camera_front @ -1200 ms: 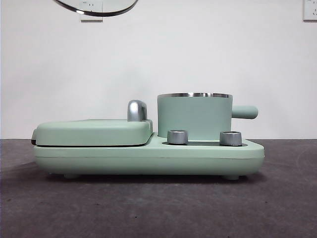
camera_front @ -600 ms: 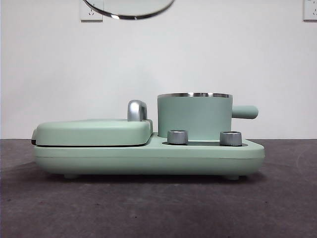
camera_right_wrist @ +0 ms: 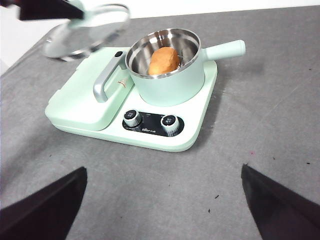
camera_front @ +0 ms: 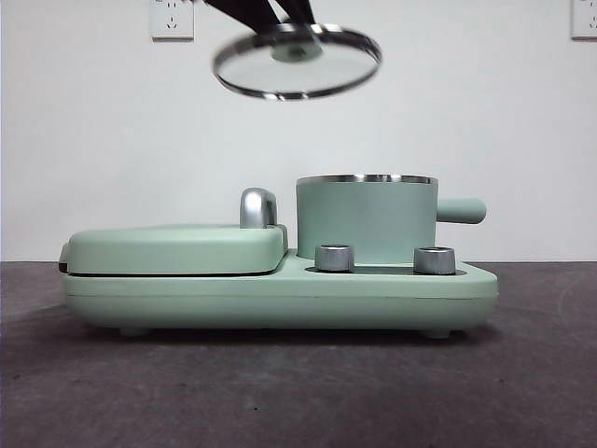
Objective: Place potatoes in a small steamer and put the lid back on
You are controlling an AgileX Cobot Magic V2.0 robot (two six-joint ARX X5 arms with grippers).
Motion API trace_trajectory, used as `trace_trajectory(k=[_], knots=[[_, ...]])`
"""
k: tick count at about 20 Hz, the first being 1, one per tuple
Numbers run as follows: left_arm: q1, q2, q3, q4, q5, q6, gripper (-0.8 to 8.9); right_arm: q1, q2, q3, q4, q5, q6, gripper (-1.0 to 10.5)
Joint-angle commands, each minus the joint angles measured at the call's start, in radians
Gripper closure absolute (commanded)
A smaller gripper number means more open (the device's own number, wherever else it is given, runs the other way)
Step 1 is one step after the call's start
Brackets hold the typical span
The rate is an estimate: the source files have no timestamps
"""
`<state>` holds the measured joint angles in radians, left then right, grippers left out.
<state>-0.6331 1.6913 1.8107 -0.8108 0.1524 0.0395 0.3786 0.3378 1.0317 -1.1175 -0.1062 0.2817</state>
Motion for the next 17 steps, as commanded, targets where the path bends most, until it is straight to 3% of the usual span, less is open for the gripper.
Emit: trace_trajectory(k=[1, 12, 17], knots=[[-0.016, 0.045, 0.023, 0.056, 0.001, -0.003, 7.69, 0.005, -0.002, 0.011, 0.01, 0.0, 0.025, 4.6], [-0.018, 0.167, 0.066, 0.173, 0.0, -0.027, 7.7, 0.005, -0.002, 0.011, 0.01, 0.002, 0.024, 4.6], [-0.023, 0.304, 0.264, 0.103, -0.043, -0.028, 7.69, 0.005, -0.002, 0.011, 0.01, 0.002, 0.018, 4.6]])
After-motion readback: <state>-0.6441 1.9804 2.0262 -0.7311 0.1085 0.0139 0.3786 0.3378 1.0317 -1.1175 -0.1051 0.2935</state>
